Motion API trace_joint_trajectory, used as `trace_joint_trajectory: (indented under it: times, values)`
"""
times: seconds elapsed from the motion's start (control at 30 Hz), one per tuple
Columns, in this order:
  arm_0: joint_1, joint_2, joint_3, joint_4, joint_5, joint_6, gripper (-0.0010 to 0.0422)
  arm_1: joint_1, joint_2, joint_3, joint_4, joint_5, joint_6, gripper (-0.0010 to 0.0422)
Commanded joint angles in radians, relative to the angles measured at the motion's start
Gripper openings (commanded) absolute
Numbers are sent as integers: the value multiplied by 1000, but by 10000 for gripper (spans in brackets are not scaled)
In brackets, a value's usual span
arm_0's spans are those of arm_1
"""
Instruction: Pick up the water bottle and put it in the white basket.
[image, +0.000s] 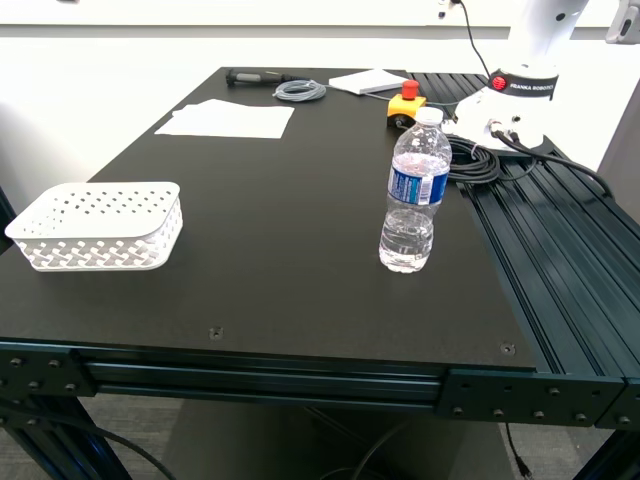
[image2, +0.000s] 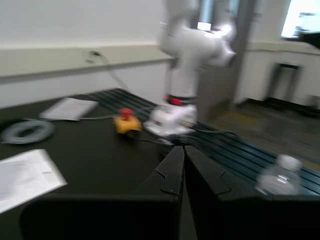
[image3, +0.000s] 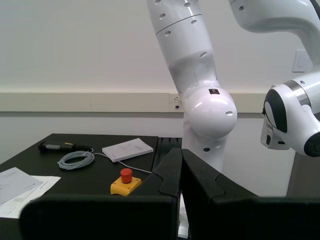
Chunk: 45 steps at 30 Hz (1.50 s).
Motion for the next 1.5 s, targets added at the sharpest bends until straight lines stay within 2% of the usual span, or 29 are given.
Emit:
trace_joint_trajectory:
  times: [0.03, 0.13, 0.3, 0.43, 0.7, 0.97, 1.13, 1.5]
  values:
    - [0, 0, 1, 3, 0, 0, 1, -58, 104, 27, 5, 187, 57, 0]
    - [0, 0, 1, 2, 0, 0, 1, -154, 198, 56, 5, 274, 163, 0]
    - [0, 0, 1, 2, 0, 0, 1, -299, 330, 121, 3, 272, 326, 0]
    - [0, 0, 1, 2, 0, 0, 1, -356, 436, 184, 3, 275, 331, 0]
    - [0, 0, 1, 2, -1, 0, 1, -375, 619, 292, 5, 274, 401, 0]
    - [0, 0, 1, 3, 0, 0, 1, -450, 782, 423, 3, 266, 399, 0]
    - [0, 0, 1, 2, 0, 0, 1, -505, 827, 493, 3, 267, 401, 0]
    - [0, 0, 1, 2, 0, 0, 1, -515, 827, 525, -35, 271, 405, 3]
